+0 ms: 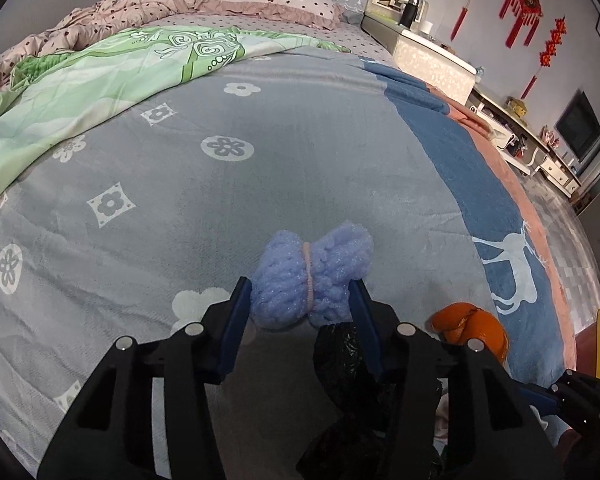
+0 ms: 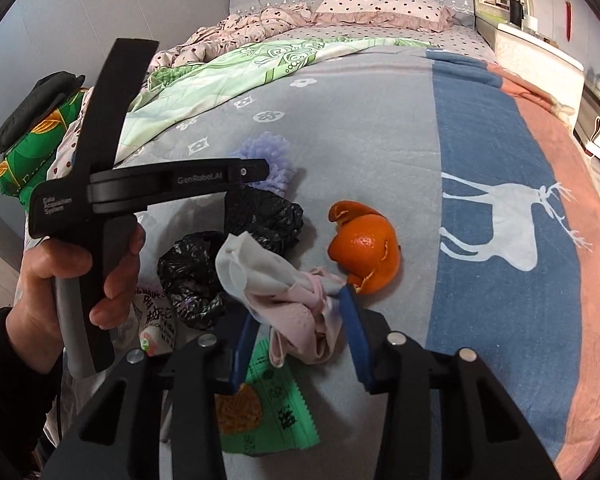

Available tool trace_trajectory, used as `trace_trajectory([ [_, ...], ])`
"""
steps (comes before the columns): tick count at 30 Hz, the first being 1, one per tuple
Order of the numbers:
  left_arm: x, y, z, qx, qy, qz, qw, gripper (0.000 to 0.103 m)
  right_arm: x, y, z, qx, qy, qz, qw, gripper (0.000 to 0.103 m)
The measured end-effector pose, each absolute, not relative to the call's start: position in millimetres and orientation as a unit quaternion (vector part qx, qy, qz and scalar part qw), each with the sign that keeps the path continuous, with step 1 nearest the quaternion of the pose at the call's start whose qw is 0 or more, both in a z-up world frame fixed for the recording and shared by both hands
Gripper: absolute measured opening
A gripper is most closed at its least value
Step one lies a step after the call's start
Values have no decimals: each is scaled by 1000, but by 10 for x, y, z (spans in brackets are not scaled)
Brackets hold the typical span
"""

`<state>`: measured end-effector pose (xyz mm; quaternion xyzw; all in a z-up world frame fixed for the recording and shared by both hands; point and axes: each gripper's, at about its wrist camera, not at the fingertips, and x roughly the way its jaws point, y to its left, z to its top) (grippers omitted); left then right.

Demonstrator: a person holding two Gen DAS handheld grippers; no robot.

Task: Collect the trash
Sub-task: 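Grasp the lavender mesh puff with the left tool while the right grasps the pink cloth, then carry both items over the bin and open both tools to drop them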

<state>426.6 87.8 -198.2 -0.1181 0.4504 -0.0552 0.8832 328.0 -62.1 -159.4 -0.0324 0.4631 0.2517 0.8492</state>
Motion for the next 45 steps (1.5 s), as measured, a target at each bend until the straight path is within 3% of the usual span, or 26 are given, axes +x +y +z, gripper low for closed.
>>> trace_trajectory([
  [7,4282,940,-1939,-125,444,-60,885,37,3301,-655,-1599,-29,463,254,849,26],
  [24,3830,726,-1217,-115,403,-60,906,34,2513,-1084,-1354,1,464,269,844,25],
  [45,2817,-348,288,-75,307,-140,938,34,1606,-2481,-70,70,317,181,928,25],
])
